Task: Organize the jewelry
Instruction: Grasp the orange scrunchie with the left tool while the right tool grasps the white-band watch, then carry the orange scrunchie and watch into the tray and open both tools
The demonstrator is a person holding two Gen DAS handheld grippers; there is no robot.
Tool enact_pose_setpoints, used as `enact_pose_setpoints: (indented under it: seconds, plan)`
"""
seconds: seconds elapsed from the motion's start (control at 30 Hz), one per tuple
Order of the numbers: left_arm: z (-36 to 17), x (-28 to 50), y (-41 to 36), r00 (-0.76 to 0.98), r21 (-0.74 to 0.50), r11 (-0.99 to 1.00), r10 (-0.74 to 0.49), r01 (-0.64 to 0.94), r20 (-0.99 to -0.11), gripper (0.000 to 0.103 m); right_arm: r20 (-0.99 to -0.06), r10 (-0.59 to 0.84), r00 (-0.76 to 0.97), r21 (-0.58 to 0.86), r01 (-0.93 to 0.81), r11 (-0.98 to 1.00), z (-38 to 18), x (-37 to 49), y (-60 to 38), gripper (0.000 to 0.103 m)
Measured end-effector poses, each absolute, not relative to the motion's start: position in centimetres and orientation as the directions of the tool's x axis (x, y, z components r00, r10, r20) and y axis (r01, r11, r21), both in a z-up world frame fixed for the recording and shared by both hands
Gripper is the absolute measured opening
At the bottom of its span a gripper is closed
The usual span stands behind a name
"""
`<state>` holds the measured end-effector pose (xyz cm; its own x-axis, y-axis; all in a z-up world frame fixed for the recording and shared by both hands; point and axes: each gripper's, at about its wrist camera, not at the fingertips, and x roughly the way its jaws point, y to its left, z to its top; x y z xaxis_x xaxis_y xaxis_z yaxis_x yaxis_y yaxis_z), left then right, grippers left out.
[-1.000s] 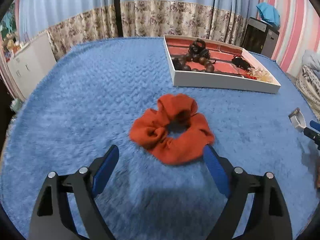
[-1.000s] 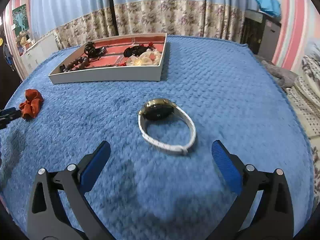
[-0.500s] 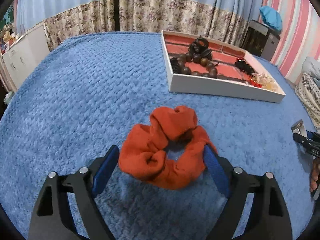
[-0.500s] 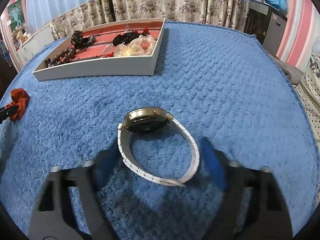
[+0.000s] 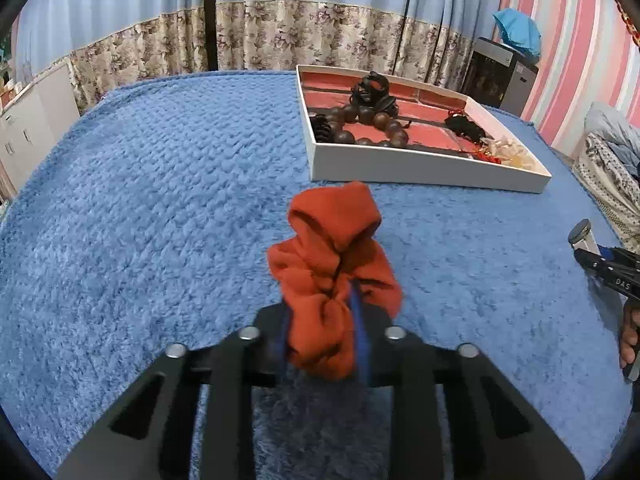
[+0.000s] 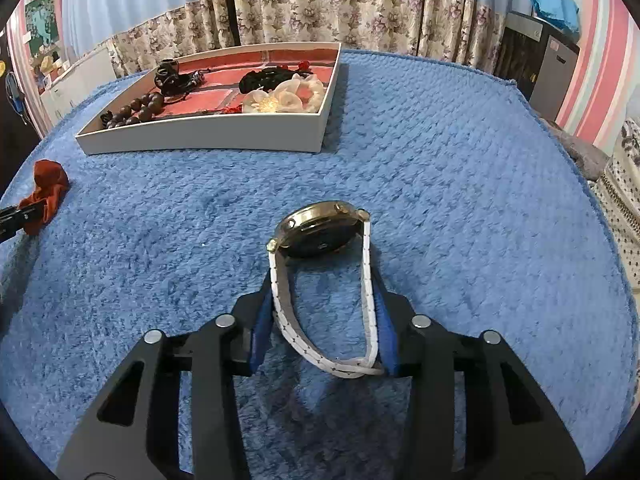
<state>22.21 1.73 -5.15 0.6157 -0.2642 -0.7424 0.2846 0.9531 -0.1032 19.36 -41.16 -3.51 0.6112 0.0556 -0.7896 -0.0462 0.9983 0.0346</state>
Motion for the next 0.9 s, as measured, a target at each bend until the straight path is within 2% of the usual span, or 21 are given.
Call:
enact_pose_setpoints:
  seconds: [0.2,0.9]
  plan:
    - [-3.9,21.5,1.9,0.631,-0.112,0.953,-0.272,0.283,-0.726,0.017,-0.779,0.084,0.621,0.080,-0.034,0.996,-3.0,18.7,-41.5,0.029]
    - [3.1,19.1,-1.6,0.705,-0.067,0.935,-0.308,0.348,-0.639,0.017,-0.698,0.111,0.708,0.120,-0.037,0.992,2.6,17.0,-39.5,0.027]
